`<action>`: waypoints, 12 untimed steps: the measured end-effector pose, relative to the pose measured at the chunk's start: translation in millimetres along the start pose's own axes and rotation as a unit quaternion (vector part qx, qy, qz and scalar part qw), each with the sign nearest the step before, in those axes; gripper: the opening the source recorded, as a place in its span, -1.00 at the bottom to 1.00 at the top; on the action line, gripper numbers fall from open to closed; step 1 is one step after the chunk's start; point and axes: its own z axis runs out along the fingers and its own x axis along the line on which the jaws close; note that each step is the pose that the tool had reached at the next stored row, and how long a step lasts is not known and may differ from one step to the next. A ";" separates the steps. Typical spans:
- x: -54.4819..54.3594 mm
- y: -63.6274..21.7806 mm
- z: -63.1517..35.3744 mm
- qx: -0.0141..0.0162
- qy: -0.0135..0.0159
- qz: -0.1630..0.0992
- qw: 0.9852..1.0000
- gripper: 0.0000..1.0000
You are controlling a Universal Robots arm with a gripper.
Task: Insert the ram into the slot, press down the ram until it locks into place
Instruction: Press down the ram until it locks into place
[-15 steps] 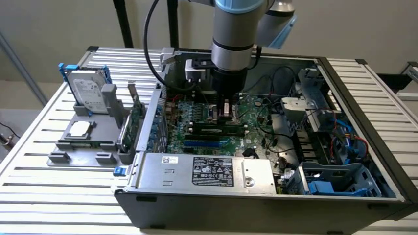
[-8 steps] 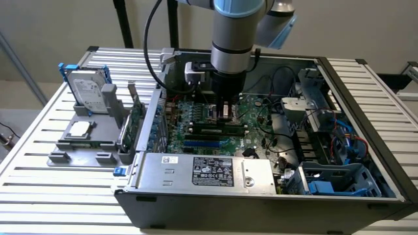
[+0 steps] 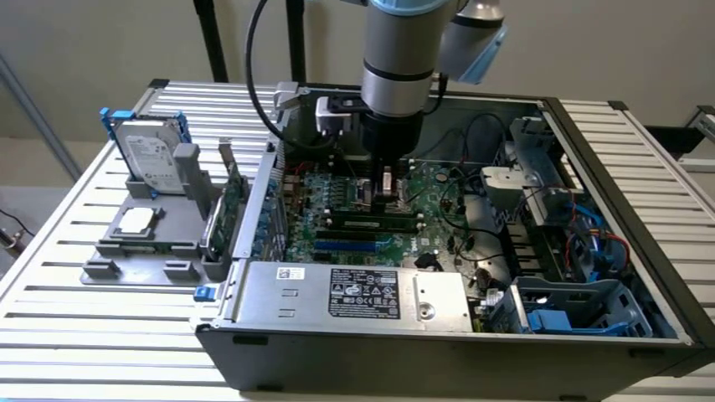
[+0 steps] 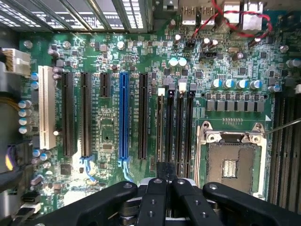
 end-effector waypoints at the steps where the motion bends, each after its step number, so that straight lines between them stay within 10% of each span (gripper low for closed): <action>1: 0.1 0.0 -3.6 0.000 0.000 0.000 1.000 -0.79; 12: 0.1 0.0 -4.9 0.000 0.000 0.000 1.000 -0.79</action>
